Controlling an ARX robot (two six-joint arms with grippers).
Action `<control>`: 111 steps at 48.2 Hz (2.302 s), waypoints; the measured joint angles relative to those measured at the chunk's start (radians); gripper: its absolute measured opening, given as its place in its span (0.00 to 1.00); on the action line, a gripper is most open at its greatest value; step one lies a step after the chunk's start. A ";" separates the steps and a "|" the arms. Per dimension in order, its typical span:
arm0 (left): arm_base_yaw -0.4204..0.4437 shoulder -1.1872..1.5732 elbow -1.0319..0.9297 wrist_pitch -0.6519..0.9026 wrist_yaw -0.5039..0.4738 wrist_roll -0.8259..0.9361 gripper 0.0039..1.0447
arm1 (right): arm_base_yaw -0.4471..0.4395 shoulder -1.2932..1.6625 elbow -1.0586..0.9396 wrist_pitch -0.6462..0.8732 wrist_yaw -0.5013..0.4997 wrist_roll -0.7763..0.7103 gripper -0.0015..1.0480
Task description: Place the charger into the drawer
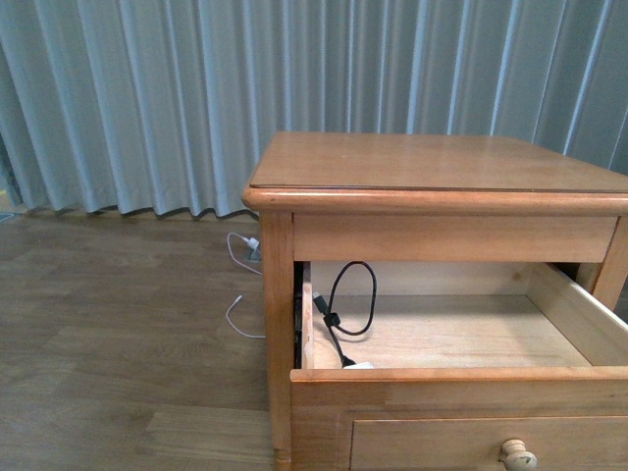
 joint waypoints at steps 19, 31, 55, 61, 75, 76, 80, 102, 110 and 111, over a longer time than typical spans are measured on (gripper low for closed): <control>0.000 0.000 0.000 0.000 0.000 0.000 0.95 | 0.035 0.713 0.197 0.311 -0.159 0.033 0.92; 0.000 0.000 0.000 0.000 0.000 0.000 0.95 | 0.100 1.080 0.360 0.454 -0.156 0.047 0.92; 0.000 0.000 0.000 0.000 0.000 0.000 0.95 | 0.109 1.427 0.637 0.625 -0.051 0.062 0.92; 0.000 0.000 0.000 0.000 0.000 0.000 0.95 | 0.092 1.527 0.751 0.675 -0.032 0.076 0.92; 0.000 0.000 0.000 0.000 0.000 0.000 0.95 | 0.053 1.697 0.966 0.722 0.042 0.114 0.92; 0.000 0.000 0.000 0.000 0.000 0.000 0.95 | 0.050 1.707 0.980 0.724 0.047 0.117 0.92; 0.000 0.000 0.000 0.000 0.000 0.000 0.95 | 0.043 1.749 1.043 0.729 0.074 0.138 0.92; 0.000 -0.001 0.000 0.000 0.000 0.000 0.95 | 0.043 1.818 1.097 0.775 0.180 0.171 0.92; 0.000 -0.001 0.000 0.000 0.000 0.000 0.95 | 0.036 1.795 1.078 0.759 0.124 0.176 0.92; 0.000 -0.001 0.000 0.000 0.000 0.000 0.95 | 0.035 1.790 1.073 0.758 0.119 0.177 0.92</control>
